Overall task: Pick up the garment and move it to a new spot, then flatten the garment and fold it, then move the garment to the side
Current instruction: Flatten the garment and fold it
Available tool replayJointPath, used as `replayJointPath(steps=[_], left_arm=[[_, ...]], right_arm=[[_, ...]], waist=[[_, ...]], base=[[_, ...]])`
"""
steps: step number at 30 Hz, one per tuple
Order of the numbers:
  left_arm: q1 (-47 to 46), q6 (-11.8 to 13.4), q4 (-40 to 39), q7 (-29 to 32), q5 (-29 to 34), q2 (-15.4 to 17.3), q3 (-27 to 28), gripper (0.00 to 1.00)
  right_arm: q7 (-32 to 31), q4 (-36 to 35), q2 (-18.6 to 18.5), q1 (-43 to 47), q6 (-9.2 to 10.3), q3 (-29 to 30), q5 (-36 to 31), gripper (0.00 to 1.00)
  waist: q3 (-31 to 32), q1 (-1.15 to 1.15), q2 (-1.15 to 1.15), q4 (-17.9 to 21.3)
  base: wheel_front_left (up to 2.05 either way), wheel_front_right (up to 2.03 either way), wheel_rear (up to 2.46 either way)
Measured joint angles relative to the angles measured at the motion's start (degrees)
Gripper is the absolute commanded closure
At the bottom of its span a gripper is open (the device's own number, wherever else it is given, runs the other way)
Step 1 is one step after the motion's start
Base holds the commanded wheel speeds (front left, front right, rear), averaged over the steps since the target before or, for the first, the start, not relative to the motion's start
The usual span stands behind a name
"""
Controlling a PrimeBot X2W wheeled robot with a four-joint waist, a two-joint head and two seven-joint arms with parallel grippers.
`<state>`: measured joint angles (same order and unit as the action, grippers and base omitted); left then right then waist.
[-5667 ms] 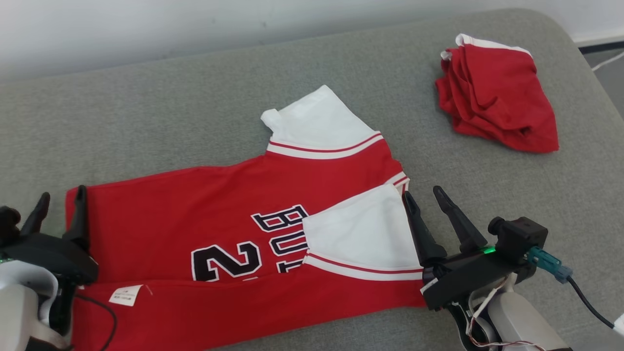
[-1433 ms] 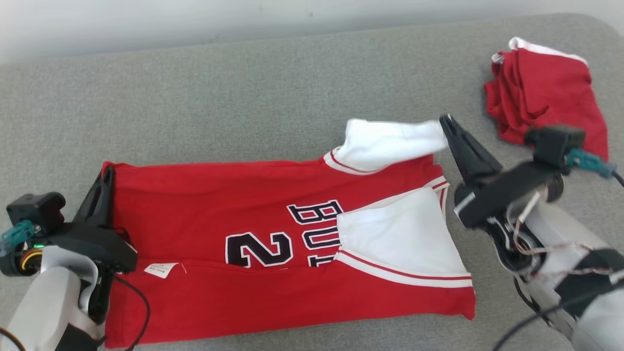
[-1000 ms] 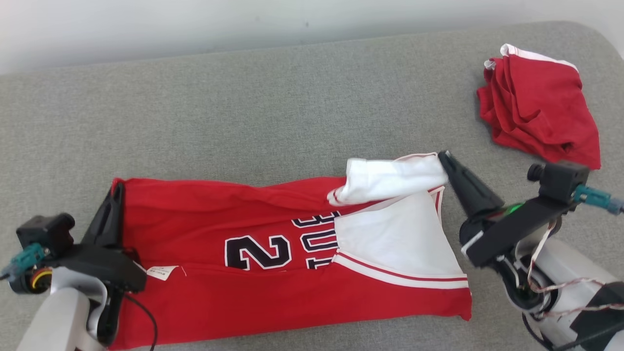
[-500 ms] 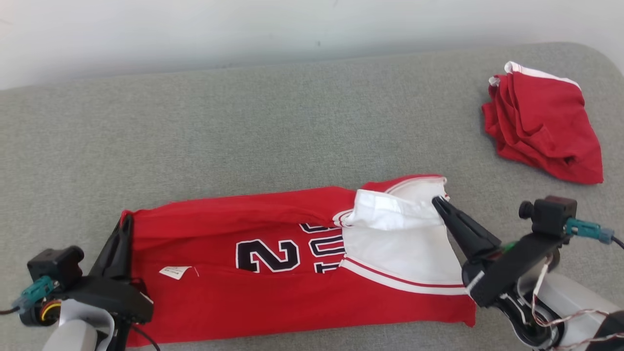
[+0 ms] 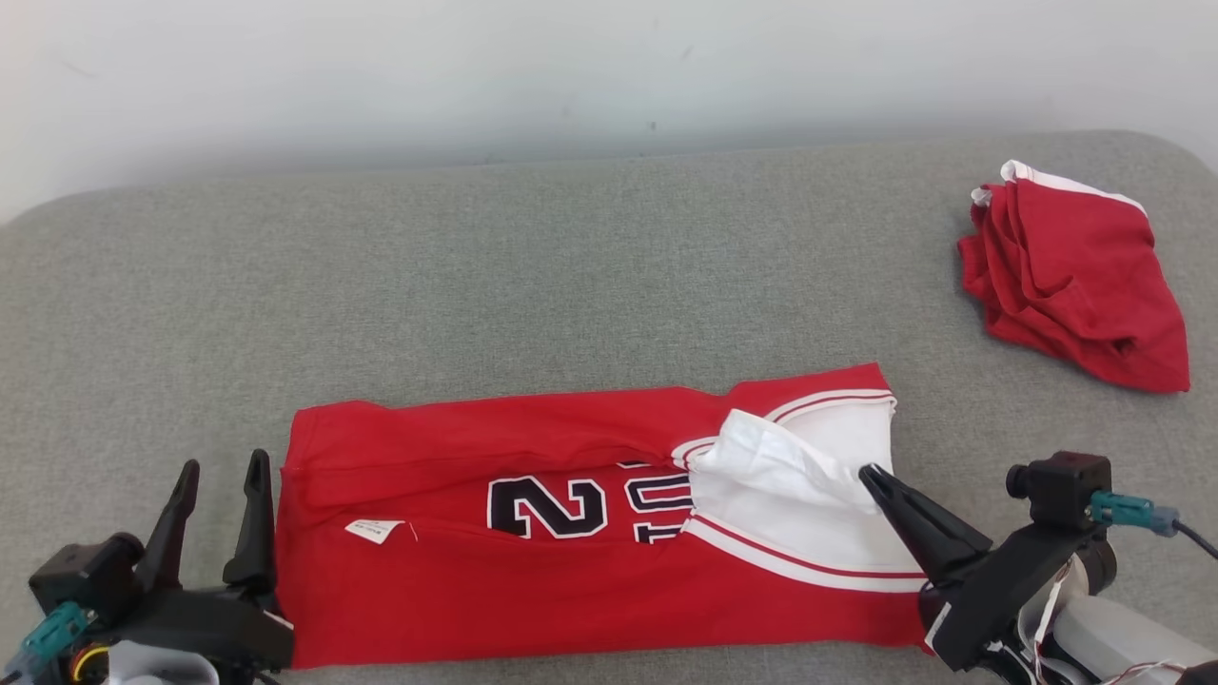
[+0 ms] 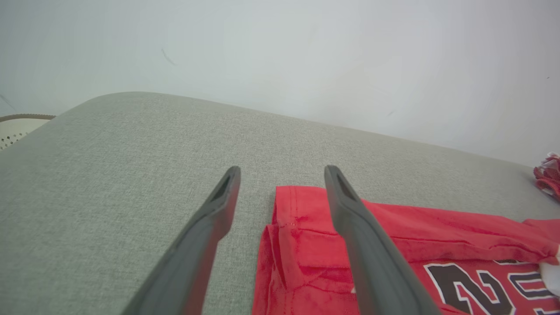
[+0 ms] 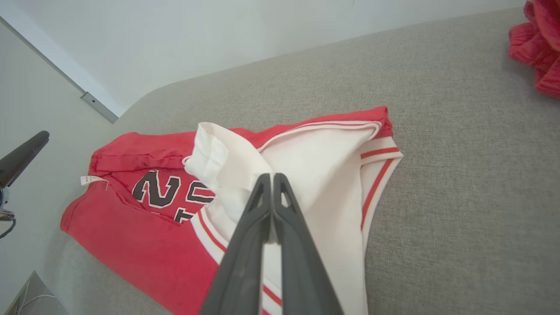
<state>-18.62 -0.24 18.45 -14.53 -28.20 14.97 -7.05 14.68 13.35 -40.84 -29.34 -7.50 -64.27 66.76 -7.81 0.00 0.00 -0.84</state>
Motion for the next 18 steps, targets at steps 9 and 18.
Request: replayJointPath(steps=[9,18], left_arm=[[3.6,1.3,-4.3,-0.2,0.1,-0.6,0.6,0.00],[5.8,2.4,-7.0,-0.2,0.5,-1.0,1.1,0.00]], right_arm=[[0.0,5.9,2.0,0.7,0.00,-1.7,-3.6,1.00],[0.1,10.1,4.3,1.0,0.00,0.1,-6.0,0.00]], waist=[[0.8,0.00,0.00,-1.0],[1.2,0.00,0.01,-0.9]], base=[[0.00,0.00,0.00],[0.00,0.00,0.00]])
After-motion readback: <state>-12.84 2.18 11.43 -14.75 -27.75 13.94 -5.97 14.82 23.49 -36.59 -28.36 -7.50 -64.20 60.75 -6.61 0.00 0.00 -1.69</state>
